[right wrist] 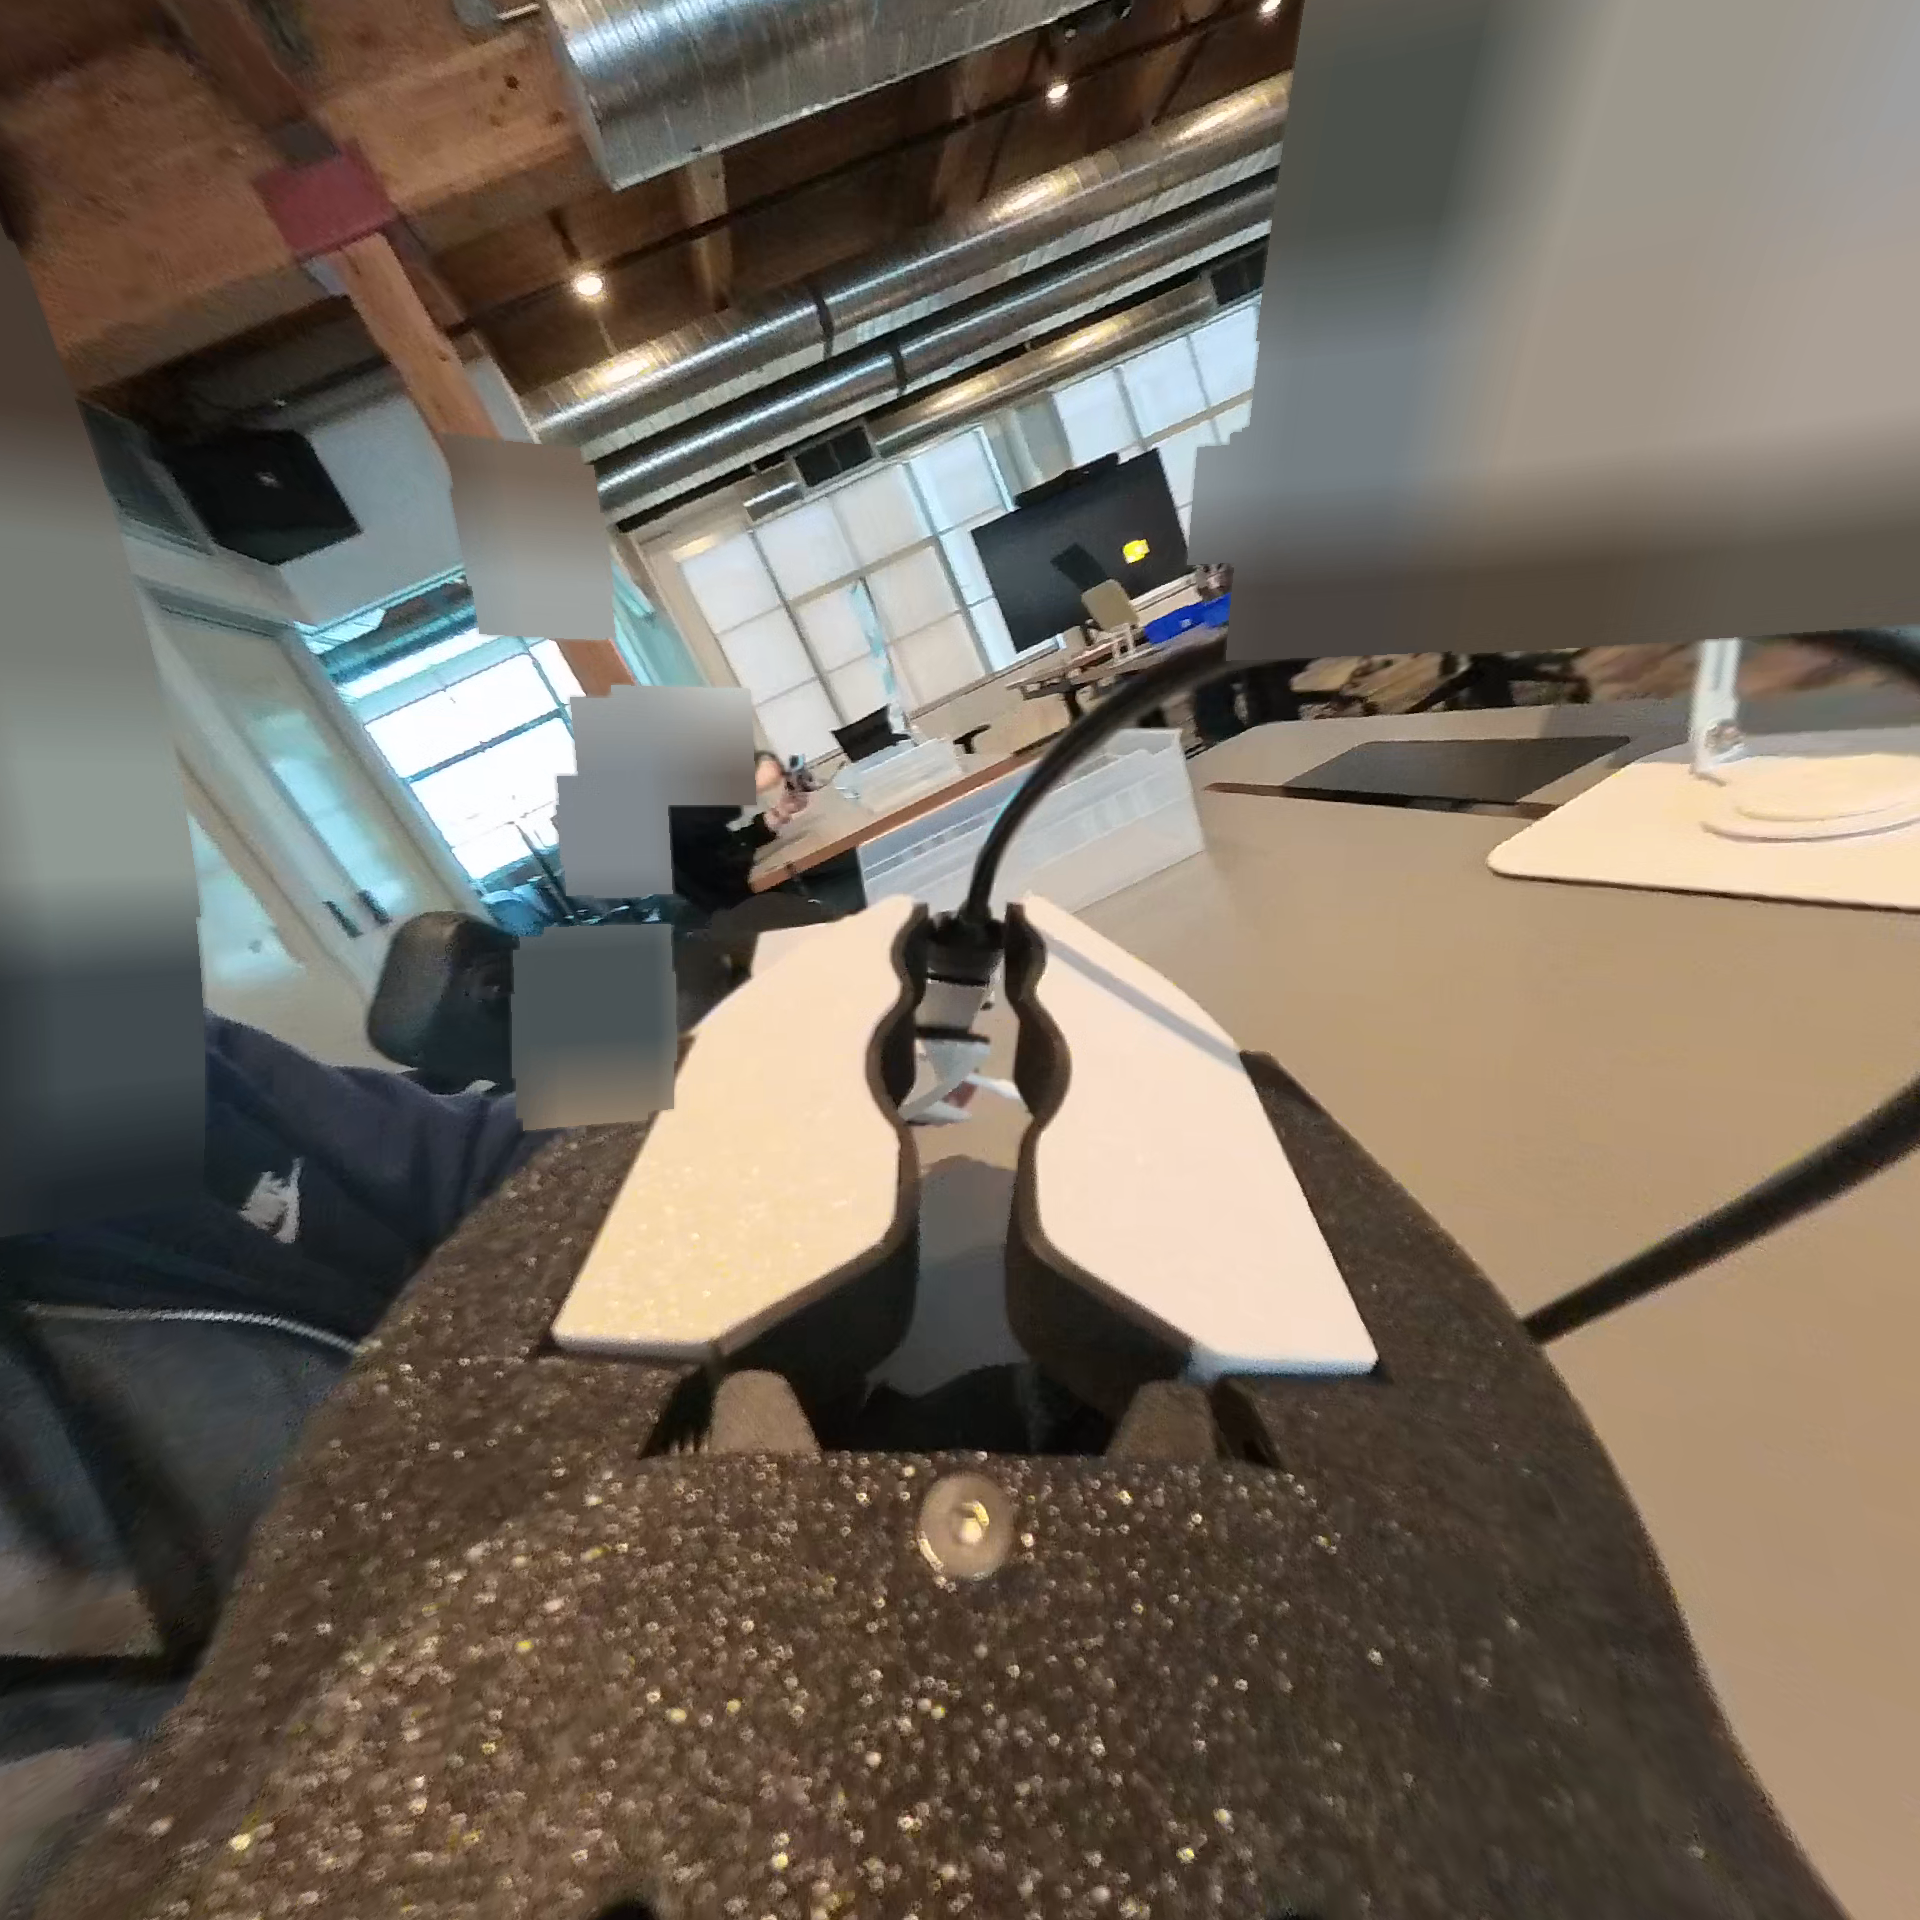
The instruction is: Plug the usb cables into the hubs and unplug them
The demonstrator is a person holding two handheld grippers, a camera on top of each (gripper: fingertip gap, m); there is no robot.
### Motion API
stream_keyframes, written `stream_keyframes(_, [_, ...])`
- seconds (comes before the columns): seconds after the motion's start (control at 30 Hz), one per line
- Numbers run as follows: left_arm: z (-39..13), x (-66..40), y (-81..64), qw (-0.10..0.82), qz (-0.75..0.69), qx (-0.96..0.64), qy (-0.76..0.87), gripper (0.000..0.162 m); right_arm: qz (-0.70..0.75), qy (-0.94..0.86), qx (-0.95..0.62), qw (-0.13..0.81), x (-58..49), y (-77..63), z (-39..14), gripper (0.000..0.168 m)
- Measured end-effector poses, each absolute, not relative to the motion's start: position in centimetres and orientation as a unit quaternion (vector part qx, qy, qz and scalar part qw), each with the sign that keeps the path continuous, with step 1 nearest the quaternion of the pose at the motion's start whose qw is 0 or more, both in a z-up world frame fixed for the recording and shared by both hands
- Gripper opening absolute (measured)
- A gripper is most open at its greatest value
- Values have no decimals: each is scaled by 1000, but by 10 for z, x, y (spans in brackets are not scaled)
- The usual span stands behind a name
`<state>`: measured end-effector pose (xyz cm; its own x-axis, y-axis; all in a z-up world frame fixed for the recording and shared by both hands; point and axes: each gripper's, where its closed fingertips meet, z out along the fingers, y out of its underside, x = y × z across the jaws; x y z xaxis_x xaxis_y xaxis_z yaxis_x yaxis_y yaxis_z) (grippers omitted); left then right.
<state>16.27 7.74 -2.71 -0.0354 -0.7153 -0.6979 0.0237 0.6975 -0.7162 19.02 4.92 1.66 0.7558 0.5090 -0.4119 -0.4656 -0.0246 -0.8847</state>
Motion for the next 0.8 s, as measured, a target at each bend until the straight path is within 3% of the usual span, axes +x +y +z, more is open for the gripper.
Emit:
stream_keyframes(0.13, [-28,164,80,640,-285,-271,660,7,295,-17,-638,711,191,53,15,14])
stream_keyframes(0.8, [-26,160,74,629,-315,-242,669,7,384,-19,-628,677,185,48,14,14])
